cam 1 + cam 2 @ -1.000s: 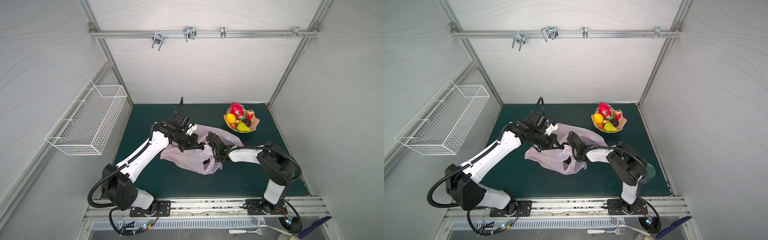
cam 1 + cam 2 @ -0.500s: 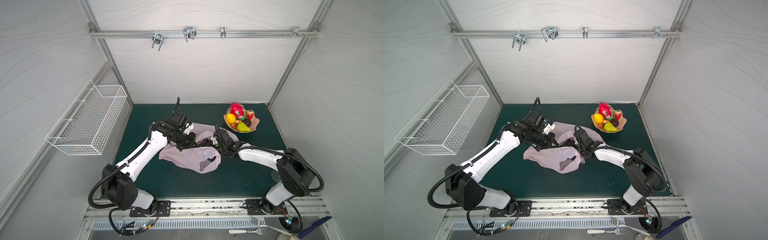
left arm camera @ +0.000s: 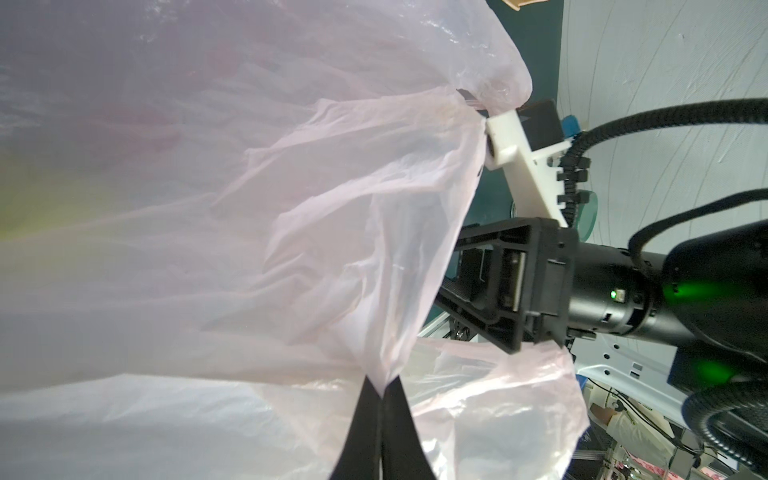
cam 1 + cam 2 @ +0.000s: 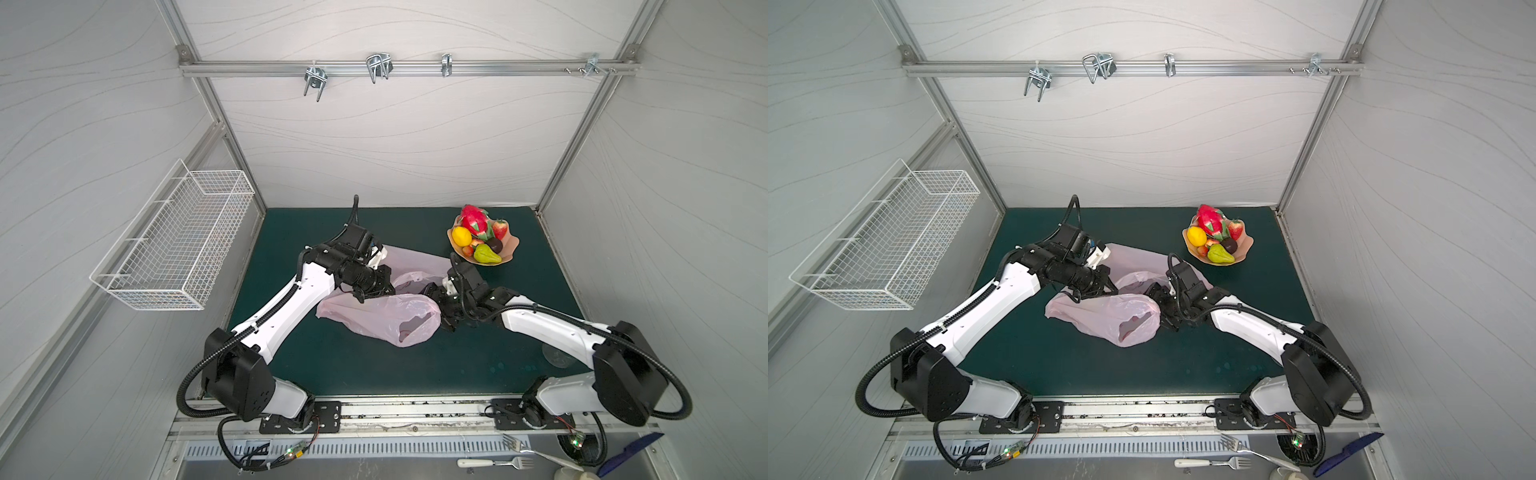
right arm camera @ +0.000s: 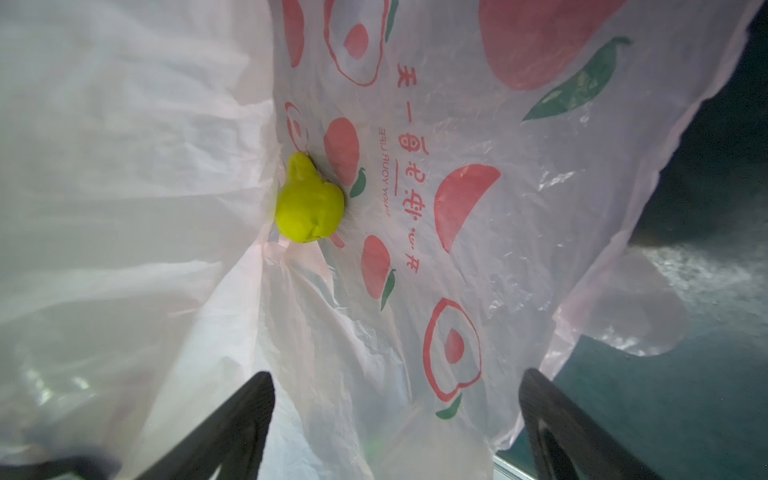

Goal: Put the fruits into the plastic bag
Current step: 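Open the right gripper to drop the green pear inside the bag, then withdraw the right gripper from the bag back toward the fruit bowl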

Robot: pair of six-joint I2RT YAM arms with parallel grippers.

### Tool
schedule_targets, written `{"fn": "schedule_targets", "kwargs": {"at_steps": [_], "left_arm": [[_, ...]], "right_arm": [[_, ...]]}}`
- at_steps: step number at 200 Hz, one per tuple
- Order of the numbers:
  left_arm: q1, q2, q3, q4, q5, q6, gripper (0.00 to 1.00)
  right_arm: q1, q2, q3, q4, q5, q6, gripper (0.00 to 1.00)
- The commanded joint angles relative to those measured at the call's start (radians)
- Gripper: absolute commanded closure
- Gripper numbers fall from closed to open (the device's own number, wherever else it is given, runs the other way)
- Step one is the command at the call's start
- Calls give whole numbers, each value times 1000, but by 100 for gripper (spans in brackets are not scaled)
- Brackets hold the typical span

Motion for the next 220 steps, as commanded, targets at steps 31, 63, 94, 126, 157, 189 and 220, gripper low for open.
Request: {"fn": "schedule_targets", "kwargs": {"at_steps": [31, 63, 94, 126, 157, 189, 220], "left_arm": [[5, -19, 3, 30, 11, -8, 100], [4, -17, 4, 34, 17, -7, 100], [5, -16, 9, 31, 17, -7, 100], [6, -14, 10, 31, 21, -5, 100], [5, -14, 12, 33, 26, -3, 100], [6, -14, 13, 32, 29, 0, 100], [5, -13, 17, 25, 32, 6, 100]], "right_arm": [[-81, -178, -7, -207, 25, -96, 4], [-142, -259, 0, -291, 9, -149, 3], [-195, -312, 20, -352, -21, -203, 2], [-254, -329, 63, -429, -20, -276, 2], [-341, -305, 119, -484, -33, -372, 1], [-423, -242, 182, -515, -35, -471, 1], [-482, -160, 246, -523, -18, -559, 1]]}}
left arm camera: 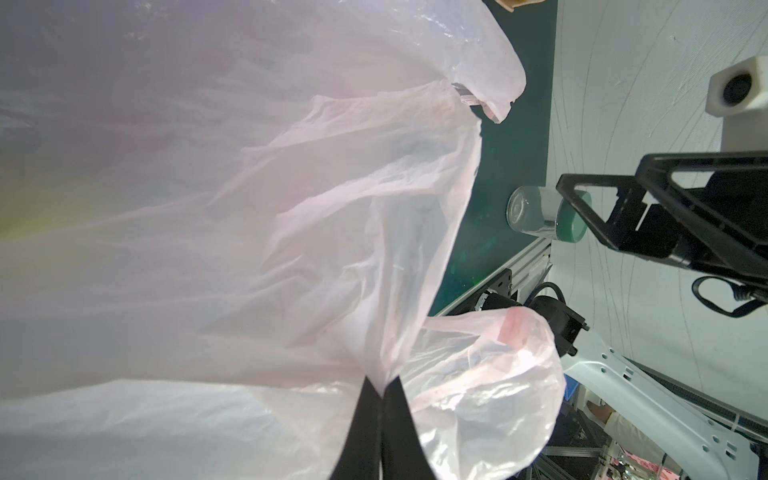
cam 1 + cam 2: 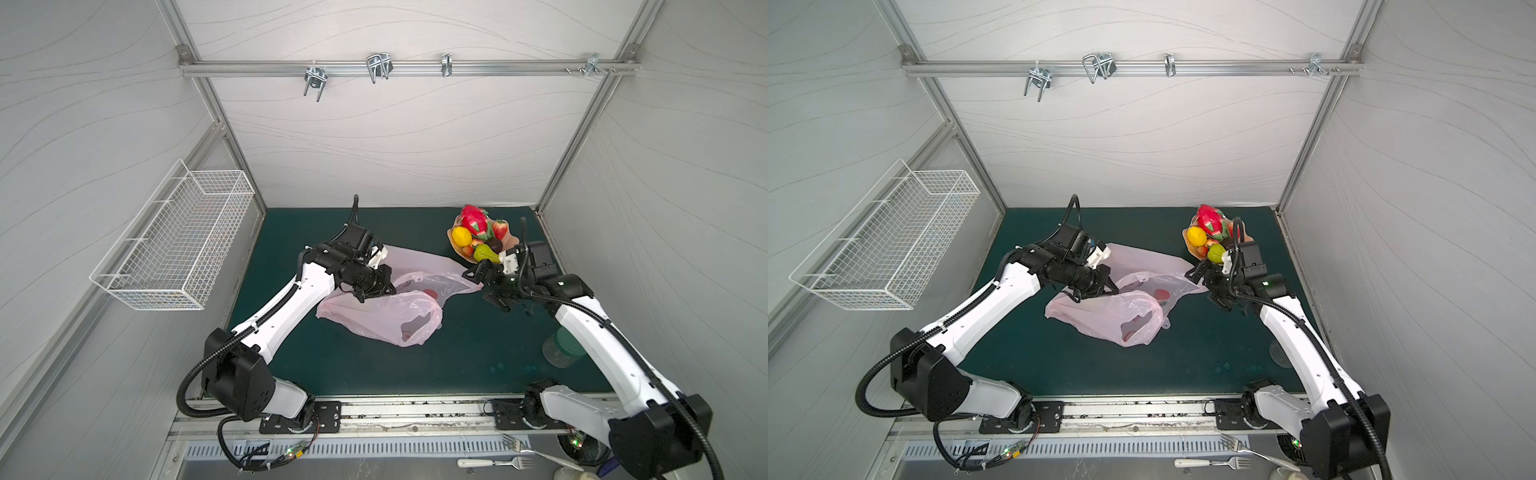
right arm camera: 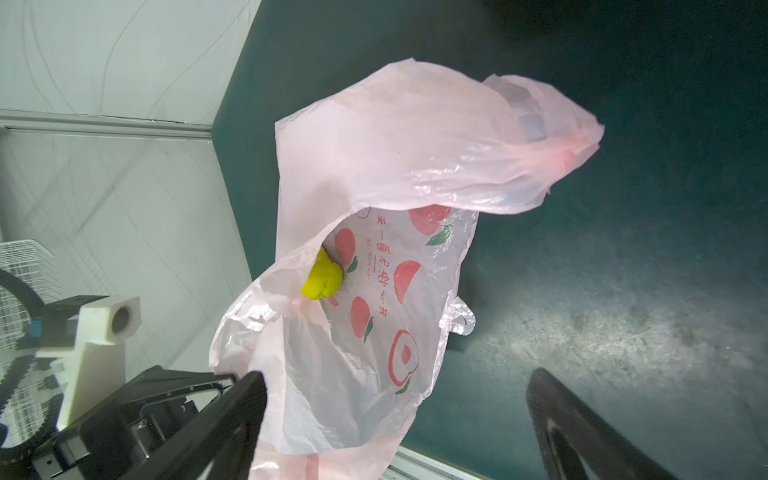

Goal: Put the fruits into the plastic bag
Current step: 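Withdraw the right gripper from the bag back toward the fruit bowl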

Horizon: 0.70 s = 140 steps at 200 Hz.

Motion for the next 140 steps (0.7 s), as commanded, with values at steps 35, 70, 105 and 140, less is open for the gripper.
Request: {"fn": "schedule_targets", "kwargs": {"at_steps": [35, 70, 105, 140], "left_arm": [[4, -13, 21, 11, 23, 12, 100], [4, -14, 19, 14, 26, 12, 100], [5, -11, 25, 8, 27, 16, 100], [6, -8, 28, 3, 27, 20, 100]], "right_arm": [[-65, 165, 156, -85, 89, -236, 1], [-86, 291, 256, -91, 193, -328, 1], [-95, 442, 374, -105, 288, -420, 1], [-97, 588, 481, -117, 386, -516, 1]]}}
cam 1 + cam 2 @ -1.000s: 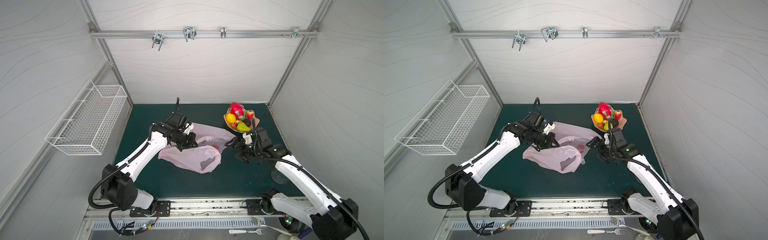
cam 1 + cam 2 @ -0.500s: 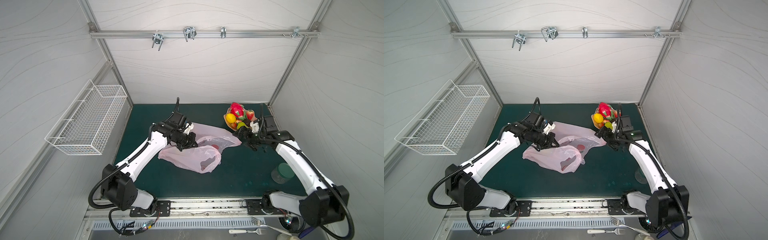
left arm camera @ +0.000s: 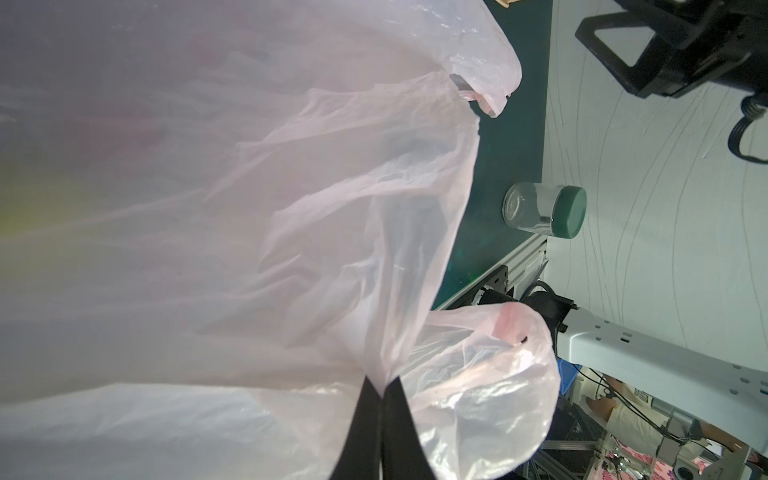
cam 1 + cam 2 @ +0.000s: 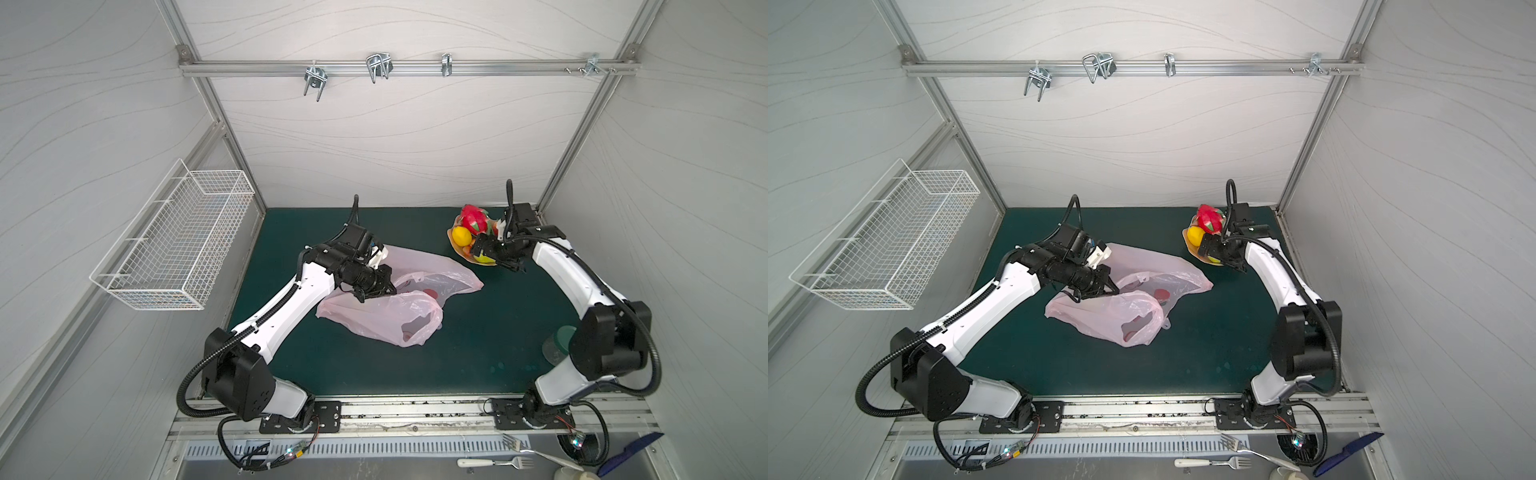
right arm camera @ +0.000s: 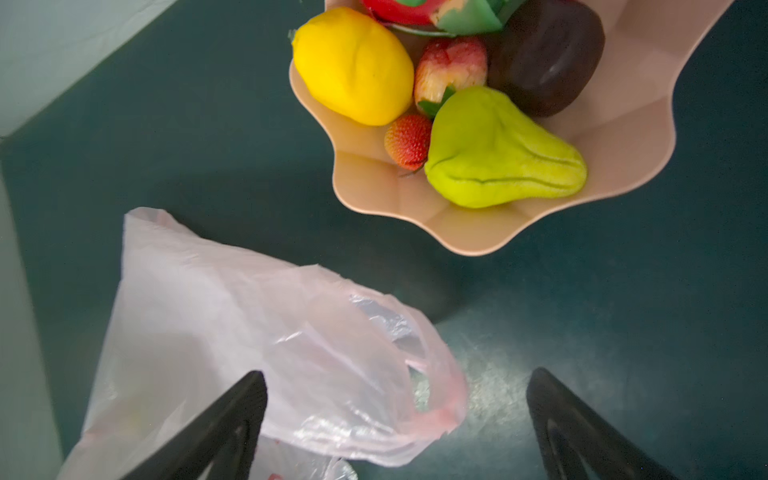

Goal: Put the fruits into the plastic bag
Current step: 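Withdraw the right gripper from the bag back toward the fruit bowl, then lower the right gripper onto the fruit in the bowl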

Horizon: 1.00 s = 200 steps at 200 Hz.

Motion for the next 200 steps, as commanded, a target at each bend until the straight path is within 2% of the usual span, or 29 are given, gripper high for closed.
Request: {"fn": "schedule_targets", "kwargs": {"at_steps": [1, 52, 113, 200], "left_arm": [[6, -8, 29, 5, 12, 16, 100], [5, -2, 31, -4, 12, 30, 100], [5, 9, 45, -21, 12, 42, 100], [7, 19, 53, -29, 11, 45, 100]], "right_arm": [[-8, 79, 67, -48, 104, -117, 1], [-6, 237, 168, -63, 194, -238, 1], [-7, 377, 266, -82, 277, -325, 2], [-6, 513, 362, -103, 285, -393, 6]]}}
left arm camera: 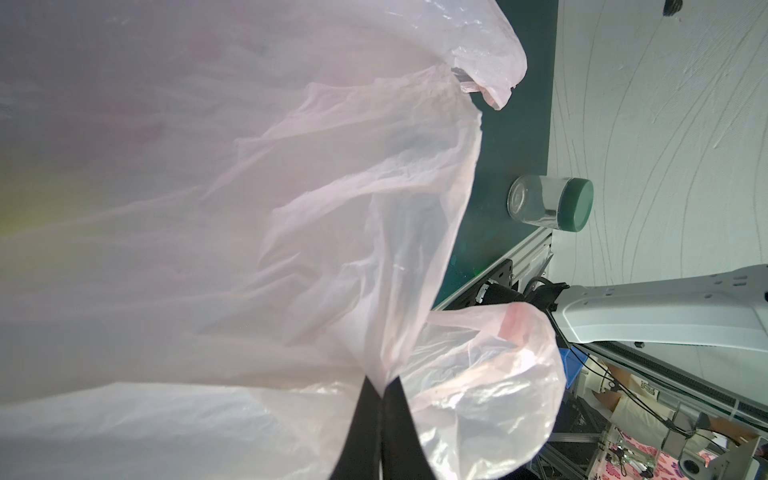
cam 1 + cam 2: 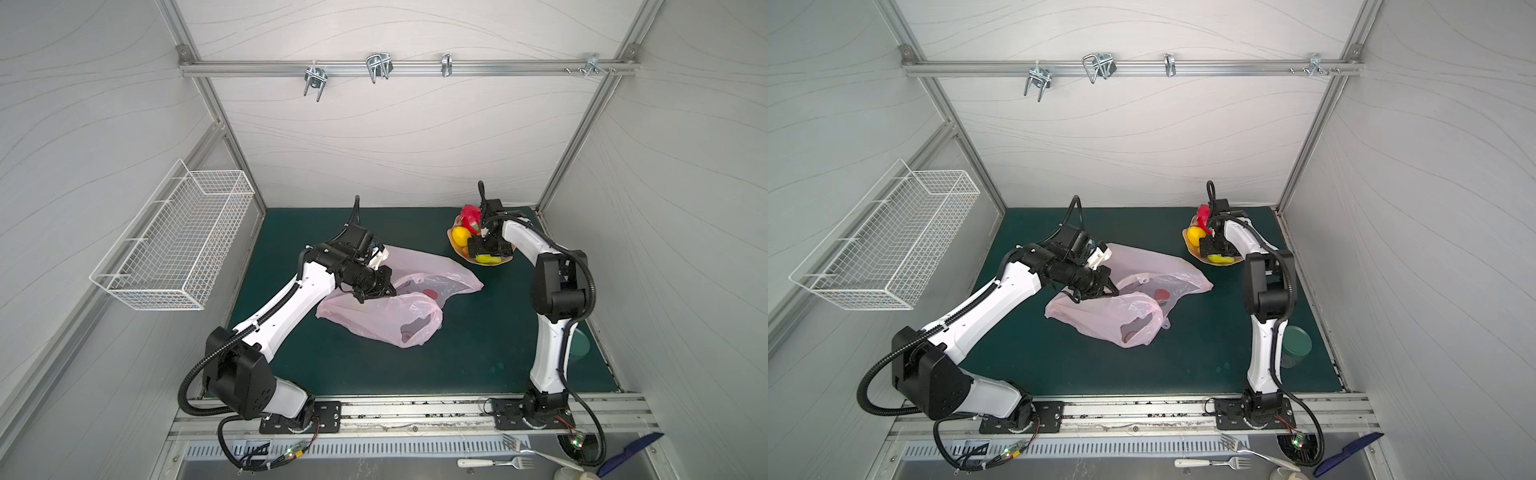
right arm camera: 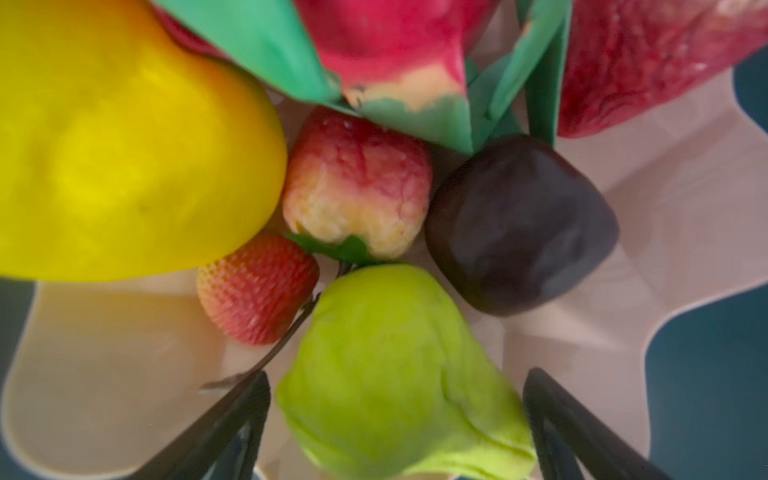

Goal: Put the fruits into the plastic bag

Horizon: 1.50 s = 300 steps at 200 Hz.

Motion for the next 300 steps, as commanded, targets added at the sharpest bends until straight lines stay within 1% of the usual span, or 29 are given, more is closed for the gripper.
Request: {"fn": "schedule_targets", "kwargs": {"at_steps": [1, 26, 53, 83, 108, 145, 176, 254, 300], "left_arm": [[5, 8, 47, -9, 7, 20, 100], [6, 9, 47, -11, 7, 20, 100], [5, 10, 50, -11, 7, 20, 100], [5, 11, 53, -14, 7, 22, 100], [5, 11, 52, -13, 7, 23, 100], [5, 7, 49, -10, 9, 23, 100], [6, 6, 47, -10, 11, 25, 100], [5, 6, 45, -3, 16, 26, 100], [5, 11, 44, 2, 23, 25, 100]], "right_arm": [[-5, 36, 36, -49, 10, -51, 7], [-6, 50, 47, -52, 17, -68, 11], [-5, 56, 50, -48, 10, -85, 19], [-6, 47, 45, -47, 6, -91, 34], [-5, 25, 34, -33, 4, -98, 50], [-5, -3, 35, -32, 0, -105, 62], [-5, -36, 33, -37, -2, -95, 67], [-5, -148, -2, -50, -14, -68, 70], [-7, -161, -27, -43, -19, -65, 71]]}}
